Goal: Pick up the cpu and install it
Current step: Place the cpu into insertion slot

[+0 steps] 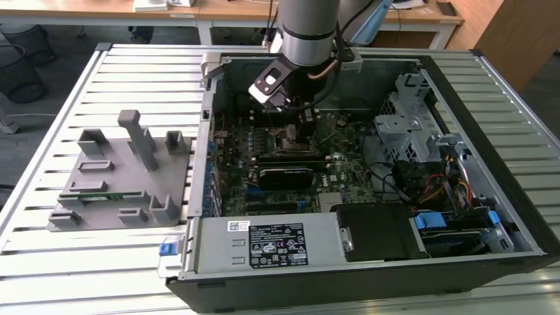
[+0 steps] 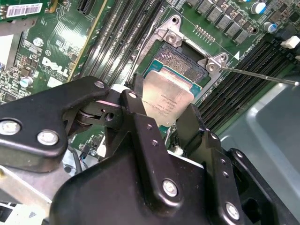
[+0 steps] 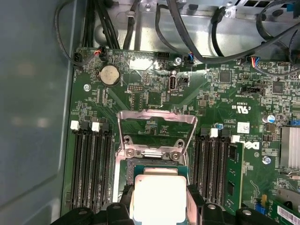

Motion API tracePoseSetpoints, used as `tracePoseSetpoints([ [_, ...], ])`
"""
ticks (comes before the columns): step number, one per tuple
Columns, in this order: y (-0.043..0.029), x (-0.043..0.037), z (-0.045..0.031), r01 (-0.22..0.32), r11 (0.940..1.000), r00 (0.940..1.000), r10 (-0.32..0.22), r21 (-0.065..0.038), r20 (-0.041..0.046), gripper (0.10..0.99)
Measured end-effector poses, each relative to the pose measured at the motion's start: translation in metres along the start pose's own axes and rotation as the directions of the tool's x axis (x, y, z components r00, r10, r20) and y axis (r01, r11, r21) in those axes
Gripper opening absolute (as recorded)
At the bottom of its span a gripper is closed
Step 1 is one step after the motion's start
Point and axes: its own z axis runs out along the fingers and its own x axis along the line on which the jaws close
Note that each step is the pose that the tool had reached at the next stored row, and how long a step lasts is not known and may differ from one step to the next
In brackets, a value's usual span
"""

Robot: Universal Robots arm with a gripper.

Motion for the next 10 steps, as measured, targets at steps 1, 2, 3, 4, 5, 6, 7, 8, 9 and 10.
tracePoseSetpoints([
  [1, -0.0002, 0.0003, 0.0006, -0.001, 1.0, 1.0, 0.001, 0.0, 0.0001, 0.529],
  [2, -0.0004, 0.0007, 0.0011, -0.002, 1.0, 1.0, 0.002, 0.0, 0.0001, 0.529],
  [3, -0.0006, 0.0011, 0.0018, -0.003, 1.0, 1.0, 0.003, 0.0, 0.0001, 0.529],
  [4, -0.001, 0.0016, 0.0026, -0.004, 1.0, 1.0, 0.004, 0.0, 0.0001, 0.529],
  [5, -0.0013, 0.0019, 0.0034, -0.007, 1.0, 1.0, 0.007, 0.0, 0.0001, 0.529],
  [6, -0.0018, 0.0023, 0.0043, -0.008, 1.0, 1.0, 0.008, 0.0, 0.0002, 0.529],
  [7, -0.0023, 0.0024, 0.0052, -0.009, 1.0, 1.0, 0.009, 0.0, 0.0003, 0.529],
  [8, -0.0029, 0.0026, 0.0061, -0.01, 1.0, 1.0, 0.01, 0.0, 0.0004, 0.529],
  [9, -0.0032, 0.0028, 0.0071, -0.01, 0.9999, 0.9999, 0.01, 0.0, 0.0004, 0.529],
  [10, -0.0032, 0.0029, 0.008, -0.01, 0.9999, 0.9999, 0.01, 0.0, 0.0004, 0.529],
])
